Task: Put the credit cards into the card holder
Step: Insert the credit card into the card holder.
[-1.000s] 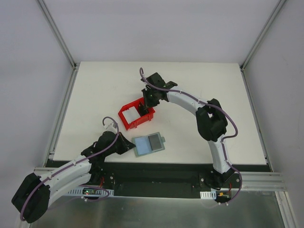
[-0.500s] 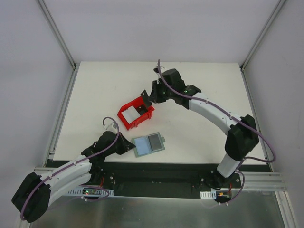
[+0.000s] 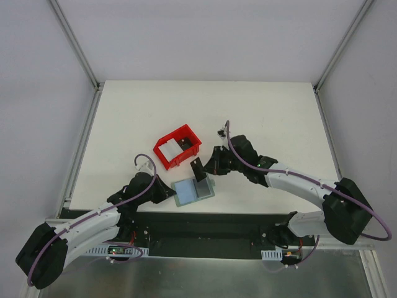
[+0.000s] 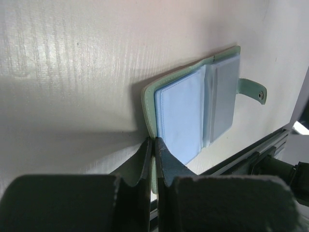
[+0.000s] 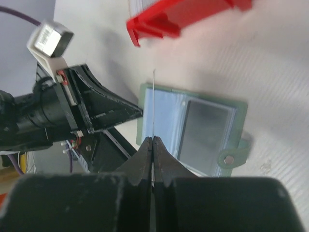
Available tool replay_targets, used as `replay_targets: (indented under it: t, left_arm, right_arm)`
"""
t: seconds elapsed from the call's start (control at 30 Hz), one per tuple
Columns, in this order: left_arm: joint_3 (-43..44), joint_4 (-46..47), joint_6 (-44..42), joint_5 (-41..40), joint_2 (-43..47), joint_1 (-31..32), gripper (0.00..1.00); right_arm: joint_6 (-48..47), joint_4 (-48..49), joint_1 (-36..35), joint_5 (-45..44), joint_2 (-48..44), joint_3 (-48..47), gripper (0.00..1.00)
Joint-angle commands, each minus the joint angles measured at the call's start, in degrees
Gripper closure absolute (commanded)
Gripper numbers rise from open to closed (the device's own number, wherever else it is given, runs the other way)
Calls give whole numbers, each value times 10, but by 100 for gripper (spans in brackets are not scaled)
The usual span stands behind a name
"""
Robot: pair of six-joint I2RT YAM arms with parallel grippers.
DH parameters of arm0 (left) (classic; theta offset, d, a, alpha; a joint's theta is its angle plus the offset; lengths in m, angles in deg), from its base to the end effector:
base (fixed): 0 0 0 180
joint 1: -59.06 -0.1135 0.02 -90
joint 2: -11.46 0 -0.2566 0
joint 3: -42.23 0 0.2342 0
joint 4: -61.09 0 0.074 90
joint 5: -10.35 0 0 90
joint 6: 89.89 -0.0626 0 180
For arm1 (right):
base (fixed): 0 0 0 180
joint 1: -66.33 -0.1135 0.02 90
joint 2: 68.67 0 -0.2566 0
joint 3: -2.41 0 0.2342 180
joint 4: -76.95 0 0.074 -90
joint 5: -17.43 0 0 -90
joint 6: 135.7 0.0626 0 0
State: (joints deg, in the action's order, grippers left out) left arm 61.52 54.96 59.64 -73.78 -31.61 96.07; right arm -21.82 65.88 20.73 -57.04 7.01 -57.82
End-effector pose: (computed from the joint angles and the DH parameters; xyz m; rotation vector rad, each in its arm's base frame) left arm 0.1279 -0.1044 0.1263 -0.3814 2.2642 -1.0690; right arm 0.1996 0.2278 0.2398 -0.5884 2.0960 1.0078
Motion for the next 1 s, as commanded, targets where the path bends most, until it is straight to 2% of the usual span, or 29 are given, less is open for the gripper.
replay_targets:
  t: [0.0,0.13,0.37,0.97]
  left_arm:
    - [-10,4,3,-4,-7,-5,100]
    - [-8,4,3,-4,-13,-5,100]
    - [-8,4,3,-3,-22,-5,100]
    - [-11,4,8,-6,-13,-5,100]
  right_arm:
    - [79,128,-22,7,-5,68,100]
    - [116,199,-48,7,27,112,100]
    - [127,262,-57,12,90,132,100]
    - [112,262,-46,-1,96,162,100]
